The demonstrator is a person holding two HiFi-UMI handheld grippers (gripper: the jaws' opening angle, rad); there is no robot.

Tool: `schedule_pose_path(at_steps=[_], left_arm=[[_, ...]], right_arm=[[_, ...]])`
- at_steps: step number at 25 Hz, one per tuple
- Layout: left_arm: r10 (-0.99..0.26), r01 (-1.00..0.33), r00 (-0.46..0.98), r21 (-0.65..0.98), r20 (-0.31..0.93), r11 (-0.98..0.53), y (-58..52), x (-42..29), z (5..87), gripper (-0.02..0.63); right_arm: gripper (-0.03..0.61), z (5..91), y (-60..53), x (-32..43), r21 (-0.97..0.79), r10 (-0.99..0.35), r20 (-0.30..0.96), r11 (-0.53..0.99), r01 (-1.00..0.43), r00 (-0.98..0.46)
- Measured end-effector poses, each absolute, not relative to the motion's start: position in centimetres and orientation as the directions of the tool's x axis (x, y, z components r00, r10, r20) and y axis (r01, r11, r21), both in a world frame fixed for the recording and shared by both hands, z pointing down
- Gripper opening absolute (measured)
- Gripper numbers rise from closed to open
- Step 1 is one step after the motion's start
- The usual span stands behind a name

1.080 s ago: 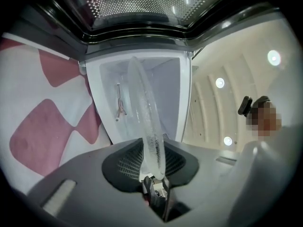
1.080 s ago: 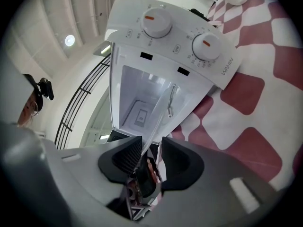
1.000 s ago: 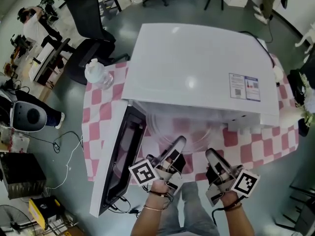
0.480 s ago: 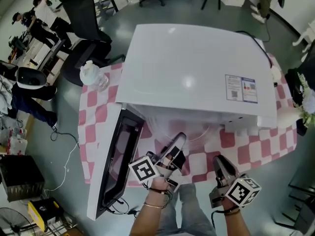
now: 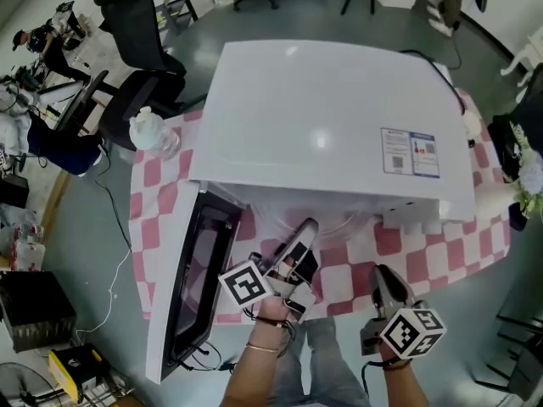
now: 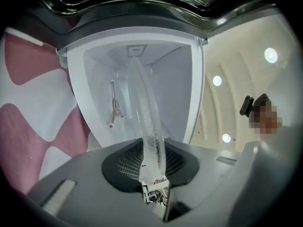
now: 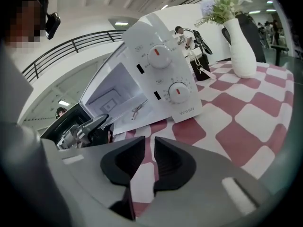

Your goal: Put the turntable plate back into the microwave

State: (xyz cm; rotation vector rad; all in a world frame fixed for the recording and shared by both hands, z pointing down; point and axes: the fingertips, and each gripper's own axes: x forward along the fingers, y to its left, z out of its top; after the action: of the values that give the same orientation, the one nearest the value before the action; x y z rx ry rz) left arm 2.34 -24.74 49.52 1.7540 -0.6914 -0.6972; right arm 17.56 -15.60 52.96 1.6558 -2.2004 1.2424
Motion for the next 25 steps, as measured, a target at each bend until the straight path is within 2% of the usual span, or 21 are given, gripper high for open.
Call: schedule_pose_path(at_steps=[8,25], left_arm=[[-0.749,-0.115,0.653,0.962,-0.116,-0.249,-25.4,2.3,49.8,0.074],[-0.772,-0.109,0.628,0.971,-0.1,-0.214,-28.1,2.6,50.4,0.074]], right_arm=[[0.012,53.3,-15.5,18.1,-0.463,-0.744,0.576,0.046,-0.885,-0.34],[0.009,53.9,-15.4,18.4,-0.426,-0.728,0.601,0.059,-0.903,-0.331]])
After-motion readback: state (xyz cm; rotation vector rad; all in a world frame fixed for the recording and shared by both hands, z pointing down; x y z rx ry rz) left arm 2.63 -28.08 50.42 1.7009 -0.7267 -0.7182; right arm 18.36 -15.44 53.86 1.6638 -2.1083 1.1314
